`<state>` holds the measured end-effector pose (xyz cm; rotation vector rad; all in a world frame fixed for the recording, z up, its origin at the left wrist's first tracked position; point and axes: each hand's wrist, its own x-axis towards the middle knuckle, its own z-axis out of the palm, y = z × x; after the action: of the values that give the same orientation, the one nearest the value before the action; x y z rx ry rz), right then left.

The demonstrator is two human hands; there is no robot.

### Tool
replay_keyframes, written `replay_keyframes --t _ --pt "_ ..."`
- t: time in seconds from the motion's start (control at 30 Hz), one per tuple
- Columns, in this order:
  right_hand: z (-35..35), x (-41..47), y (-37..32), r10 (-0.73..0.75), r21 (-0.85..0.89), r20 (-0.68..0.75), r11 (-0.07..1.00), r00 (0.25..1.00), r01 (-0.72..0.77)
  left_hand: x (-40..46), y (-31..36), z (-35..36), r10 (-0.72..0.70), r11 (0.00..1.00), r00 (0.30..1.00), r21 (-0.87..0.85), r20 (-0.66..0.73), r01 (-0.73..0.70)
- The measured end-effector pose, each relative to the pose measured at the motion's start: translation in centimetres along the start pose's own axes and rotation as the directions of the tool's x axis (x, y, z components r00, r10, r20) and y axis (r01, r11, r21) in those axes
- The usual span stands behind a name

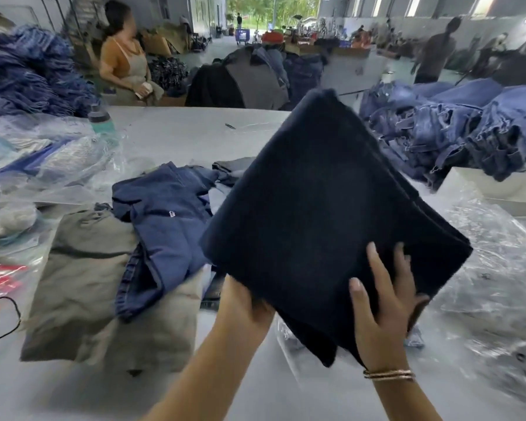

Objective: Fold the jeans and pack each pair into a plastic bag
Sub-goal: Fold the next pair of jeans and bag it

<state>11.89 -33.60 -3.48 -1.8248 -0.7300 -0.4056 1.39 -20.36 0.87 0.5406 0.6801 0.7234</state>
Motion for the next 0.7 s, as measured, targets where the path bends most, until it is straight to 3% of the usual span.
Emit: replay_keyframes --t 0.07,0.1,0.13,0.2,0.23,0.27,0.3,0.33,0.37,0.4,0.43,0.5,0.53,0.6,0.63,0.67,0.7 --pt "-0.7 -1.4 2.8 0.106 -0.241 0.196 0.969 0.975 -0.057 0.9 -4.4 -3.0 -0.129 0.982 0.981 -0.155 -0.143 0.107" --pt "-0.5 -2.5 4.4 0.216 -0.406 0.355 0.912 0.910 -0.058 1.4 -6.6 -4.5 -0.214 0.965 0.957 -0.196 -0.196 0.175" --pt "-0.2 -3.9 6.2 0.352 -0.556 0.501 0.831 0.791 -0.018 1.8 -8.6 -6.1 -0.287 0.952 0.923 -0.180 -0.257 0.246" --pt "0.3 -7.3 9.7 0.581 -0.704 0.647 0.703 0.493 0.095 2.3 -11.8 -10.0 -0.360 0.912 0.790 -0.008 -0.496 0.411" --pt "0.3 -8.8 11.1 0.609 -0.704 0.676 0.699 0.414 0.123 2.1 -12.8 -12.1 -0.394 0.865 0.762 0.073 -0.514 0.496" --pt "0.0 -9.9 12.0 0.590 -0.681 0.692 0.724 0.416 0.105 1.8 -13.4 -14.0 -0.434 0.835 0.775 0.117 -0.460 0.537" --pt "-0.4 -10.6 12.7 0.542 -0.648 0.660 0.762 0.520 0.028 1.5 -13.6 -15.4 -0.450 0.821 0.794 0.158 -0.409 0.548" --pt "-0.7 -10.8 13.2 0.526 -0.630 0.537 0.770 0.659 -0.101 1.3 -13.4 -16.5 -0.438 0.803 0.811 0.237 -0.388 0.547" --pt "-1.1 -10.8 13.7 0.561 -0.610 0.353 0.745 0.749 -0.271 1.0 -13.1 -17.6 -0.377 0.784 0.842 0.351 -0.386 0.511" --pt "-1.6 -10.5 14.0 0.657 -0.561 0.173 0.678 0.734 -0.474 1.4 -13.0 -17.8 -0.261 0.732 0.881 0.514 -0.396 0.448" --pt "-2.1 -10.0 14.2 0.777 -0.463 0.077 0.583 0.625 -0.667 1.5 -12.8 -18.3 -0.125 0.644 0.912 0.667 -0.390 0.374" --pt "-2.6 -9.4 14.7 0.904 -0.274 0.099 0.426 0.415 -0.862 1.8 -12.2 -17.6 0.114 0.388 0.938 0.884 -0.326 0.261" --pt "-2.7 -8.9 14.5 0.916 -0.249 0.142 0.401 0.376 -0.882 1.9 -11.8 -16.9 0.209 0.209 0.952 0.961 -0.225 0.181" --pt "-3.0 -7.6 13.6 0.901 -0.214 0.167 0.430 0.400 -0.877 1.7 -11.3 -15.4 0.154 -0.185 0.985 0.981 0.081 -0.052" --pt "-3.0 -6.8 13.0 0.881 -0.158 0.174 0.466 0.440 -0.871 1.7 -11.5 -14.5 0.034 -0.295 0.975 0.934 0.220 -0.200" --pt "-2.8 -6.0 12.1 0.853 -0.079 0.192 0.506 0.485 -0.859 1.6 -11.9 -13.7 -0.077 -0.315 0.943 0.890 0.323 -0.331" --pt "-2.4 -5.2 11.0 0.814 0.008 0.229 0.547 0.534 -0.837 1.5 -12.6 -13.1 -0.181 -0.271 0.895 0.854 0.408 -0.444"
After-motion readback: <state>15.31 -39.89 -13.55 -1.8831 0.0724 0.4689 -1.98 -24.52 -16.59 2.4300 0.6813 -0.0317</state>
